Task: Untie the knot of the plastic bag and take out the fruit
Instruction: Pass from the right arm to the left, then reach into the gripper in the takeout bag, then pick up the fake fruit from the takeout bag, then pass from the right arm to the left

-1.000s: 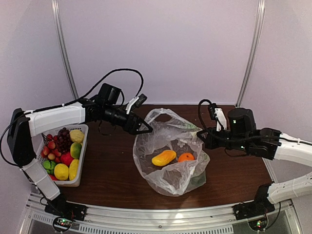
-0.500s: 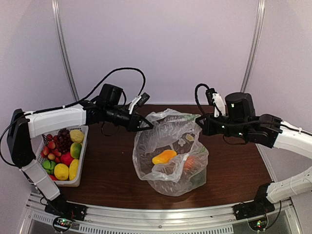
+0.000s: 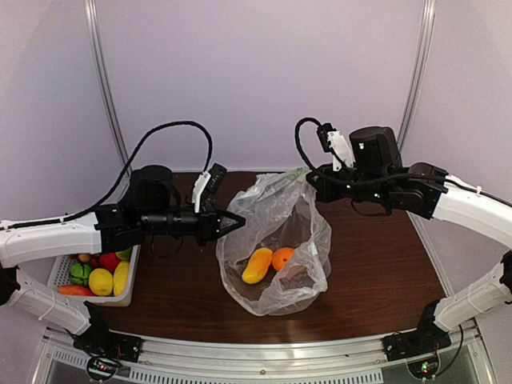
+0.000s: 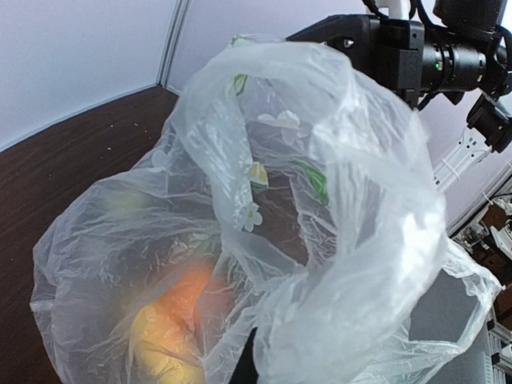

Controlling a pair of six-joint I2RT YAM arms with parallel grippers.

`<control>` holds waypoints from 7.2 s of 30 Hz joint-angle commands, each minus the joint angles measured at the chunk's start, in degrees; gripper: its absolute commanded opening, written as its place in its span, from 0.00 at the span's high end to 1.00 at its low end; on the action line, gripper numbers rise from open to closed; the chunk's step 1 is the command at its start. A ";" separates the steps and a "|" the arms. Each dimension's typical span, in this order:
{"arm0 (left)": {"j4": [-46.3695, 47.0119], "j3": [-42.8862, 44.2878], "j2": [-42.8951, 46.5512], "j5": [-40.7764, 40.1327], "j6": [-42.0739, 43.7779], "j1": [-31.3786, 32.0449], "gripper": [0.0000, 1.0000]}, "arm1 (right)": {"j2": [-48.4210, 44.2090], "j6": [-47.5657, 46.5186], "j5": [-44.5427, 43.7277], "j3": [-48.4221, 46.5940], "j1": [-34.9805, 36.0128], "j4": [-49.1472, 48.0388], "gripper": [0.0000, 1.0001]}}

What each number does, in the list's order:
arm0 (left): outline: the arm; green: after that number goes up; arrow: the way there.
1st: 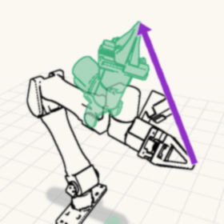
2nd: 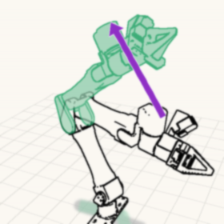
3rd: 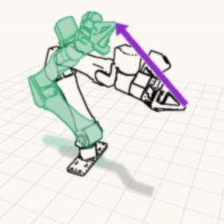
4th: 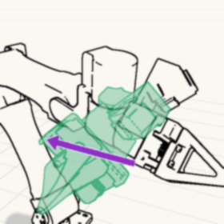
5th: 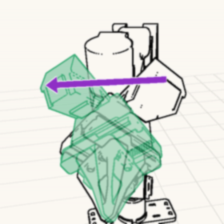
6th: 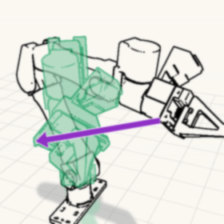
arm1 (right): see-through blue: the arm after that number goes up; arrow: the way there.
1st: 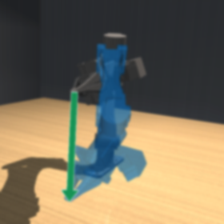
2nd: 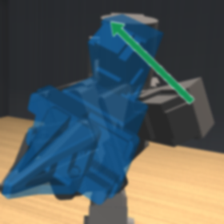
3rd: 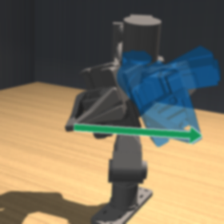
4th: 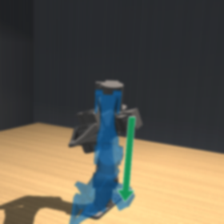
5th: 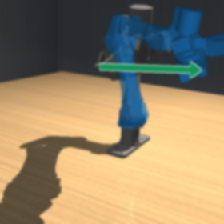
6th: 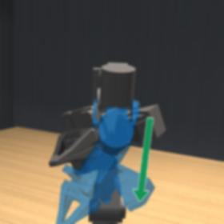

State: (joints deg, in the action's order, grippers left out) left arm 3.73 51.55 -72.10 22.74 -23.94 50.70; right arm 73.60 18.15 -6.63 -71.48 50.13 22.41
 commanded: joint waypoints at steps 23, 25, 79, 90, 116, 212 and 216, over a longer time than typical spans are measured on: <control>5.93 -10.03 5.87 -15.49 -10.08 0.63 1.00 | -0.55 0.70 1.54 0.90 14.70 -2.10 0.29; 6.15 -10.02 5.83 -15.80 -10.52 0.63 1.00 | 2.76 1.90 -0.30 0.44 16.22 -1.15 0.32; 14.77 -19.47 7.28 -13.20 -14.46 0.63 1.00 | 43.26 26.69 -16.87 -5.39 15.02 -4.81 0.20; 15.17 -19.56 7.05 -13.28 -14.79 0.63 1.00 | 45.47 27.24 -15.31 -5.38 14.65 -5.78 0.38; 8.26 -15.94 6.91 -17.73 -15.77 0.63 1.00 | 21.96 13.93 0.55 12.96 15.47 -24.55 0.50; 7.77 11.64 -3.59 0.44 -22.69 5.82 0.60 | -3.83 -0.40 0.21 14.80 19.24 -28.46 0.21; 5.33 12.65 -3.41 -0.37 -20.99 5.82 0.63 | -5.11 -0.31 -0.75 15.85 19.29 -28.83 0.05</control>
State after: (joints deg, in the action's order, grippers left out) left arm 9.30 61.63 -76.29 23.14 -46.94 56.36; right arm 70.48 17.87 -5.45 -56.73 69.06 -6.24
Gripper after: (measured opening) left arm 0.550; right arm 0.917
